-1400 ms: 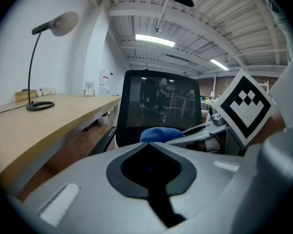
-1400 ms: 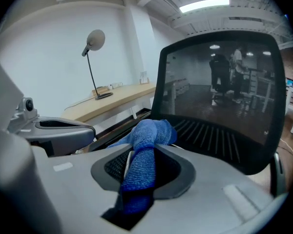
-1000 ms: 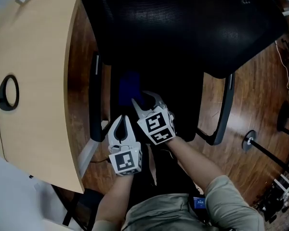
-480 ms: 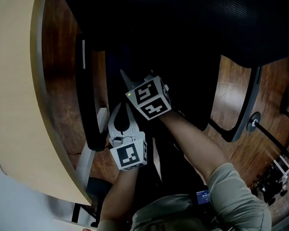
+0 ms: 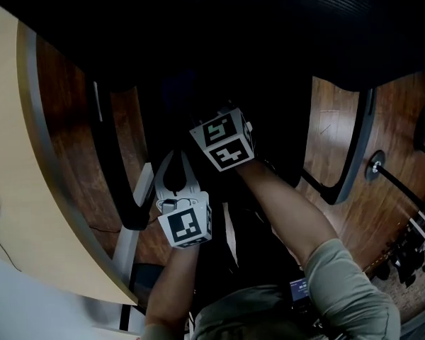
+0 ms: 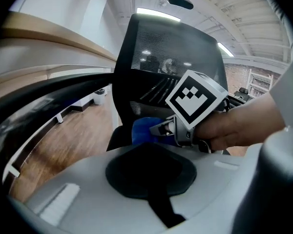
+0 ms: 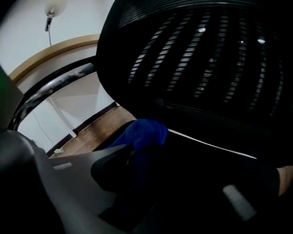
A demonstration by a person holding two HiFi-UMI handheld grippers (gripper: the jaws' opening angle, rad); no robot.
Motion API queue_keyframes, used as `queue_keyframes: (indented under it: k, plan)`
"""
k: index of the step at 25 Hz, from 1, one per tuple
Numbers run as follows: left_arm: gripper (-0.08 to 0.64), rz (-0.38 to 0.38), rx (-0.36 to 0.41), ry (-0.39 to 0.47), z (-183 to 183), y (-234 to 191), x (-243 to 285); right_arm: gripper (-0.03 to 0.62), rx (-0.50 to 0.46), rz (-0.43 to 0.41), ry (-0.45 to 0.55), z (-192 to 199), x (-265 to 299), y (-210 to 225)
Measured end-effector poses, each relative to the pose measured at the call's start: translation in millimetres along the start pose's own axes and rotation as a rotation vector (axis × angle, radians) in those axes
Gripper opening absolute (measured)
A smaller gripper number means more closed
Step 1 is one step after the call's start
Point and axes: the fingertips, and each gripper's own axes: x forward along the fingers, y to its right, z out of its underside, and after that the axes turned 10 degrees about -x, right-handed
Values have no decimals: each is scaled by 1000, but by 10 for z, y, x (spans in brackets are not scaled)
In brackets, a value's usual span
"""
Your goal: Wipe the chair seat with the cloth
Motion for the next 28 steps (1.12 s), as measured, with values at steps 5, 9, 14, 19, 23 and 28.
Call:
queue_keyframes:
  k: [5,9,14,19,23,28]
  plan:
    - [5,109,64,8,-137,532,100,98,106,144,-8,284,-503,728]
    - [5,190,100,-9,-136,910,156,98,180,267,-26,607,-934,1228]
    - [5,253,131,-22,-73,1282,201,98,303,400,-41,1048,-1415,1613]
    - [5,312,160,-36,72,1576,253,97,416,534,-91,1545,-1751,1831]
    - [5,349,168,-51,215,1758,238,95,458,587,-135,1868,-1898,1870]
    - [5,356,178,-82,440,1784,179,94,468,585,-150,2058,-1846,1816]
